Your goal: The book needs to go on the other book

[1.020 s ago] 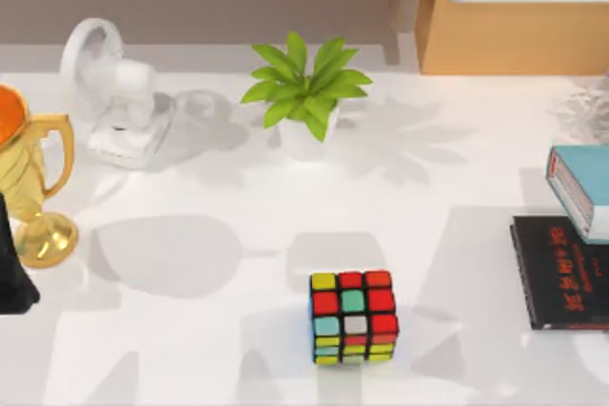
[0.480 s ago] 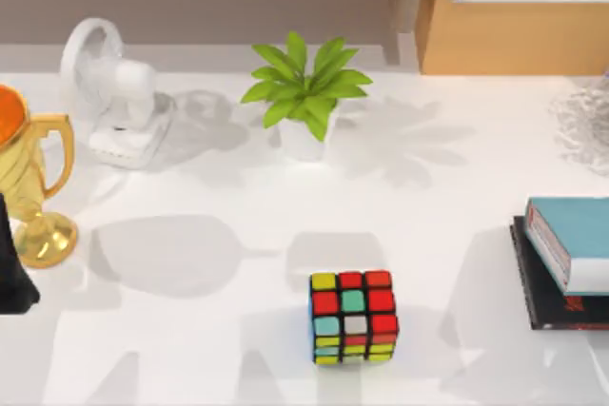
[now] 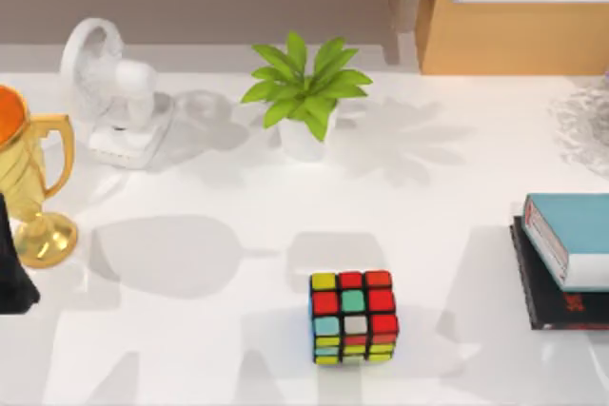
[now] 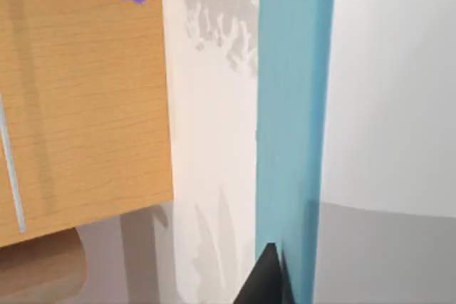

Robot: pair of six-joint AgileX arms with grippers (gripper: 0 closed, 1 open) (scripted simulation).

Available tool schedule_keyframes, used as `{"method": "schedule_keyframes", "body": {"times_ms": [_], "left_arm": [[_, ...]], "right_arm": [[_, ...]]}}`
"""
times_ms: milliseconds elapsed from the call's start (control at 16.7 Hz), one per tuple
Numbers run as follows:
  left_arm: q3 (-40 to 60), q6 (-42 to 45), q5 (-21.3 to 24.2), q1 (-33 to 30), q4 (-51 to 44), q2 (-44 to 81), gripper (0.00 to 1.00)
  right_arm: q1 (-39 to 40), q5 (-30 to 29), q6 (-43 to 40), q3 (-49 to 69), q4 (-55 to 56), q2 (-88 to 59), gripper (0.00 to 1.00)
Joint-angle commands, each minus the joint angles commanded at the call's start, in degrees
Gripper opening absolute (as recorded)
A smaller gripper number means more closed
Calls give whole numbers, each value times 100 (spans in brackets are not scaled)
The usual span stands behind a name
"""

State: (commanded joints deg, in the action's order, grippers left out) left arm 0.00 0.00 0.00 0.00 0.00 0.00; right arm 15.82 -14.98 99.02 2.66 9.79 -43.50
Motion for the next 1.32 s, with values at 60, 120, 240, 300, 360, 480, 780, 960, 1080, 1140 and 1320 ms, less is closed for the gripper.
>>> {"method": "schedule_keyframes", "body": {"times_ms": [60, 120, 240, 300, 360, 480, 780, 960, 1080, 1140, 1320], "left_arm": [[0, 0, 0, 0, 0, 0, 100], [0, 0, 0, 0, 0, 0, 100], [0, 0, 0, 0, 0, 0, 100], [0, 0, 0, 0, 0, 0, 100], [0, 0, 0, 0, 0, 0, 100], [0, 0, 0, 0, 0, 0, 100], [0, 0, 0, 0, 0, 0, 100], [0, 0, 0, 0, 0, 0, 100], [0, 0, 0, 0, 0, 0, 100], [0, 0, 0, 0, 0, 0, 100], [0, 0, 0, 0, 0, 0, 100]], "right_arm": [[0, 0, 0, 0, 0, 0, 0], [0, 0, 0, 0, 0, 0, 0], [0, 0, 0, 0, 0, 0, 8], [0, 0, 0, 0, 0, 0, 15], [0, 0, 0, 0, 0, 0, 23], [0, 0, 0, 0, 0, 0, 38], [0, 0, 0, 0, 0, 0, 75], [0, 0, 0, 0, 0, 0, 98], [0, 0, 0, 0, 0, 0, 100], [0, 0, 0, 0, 0, 0, 100], [0, 0, 0, 0, 0, 0, 100]]}}
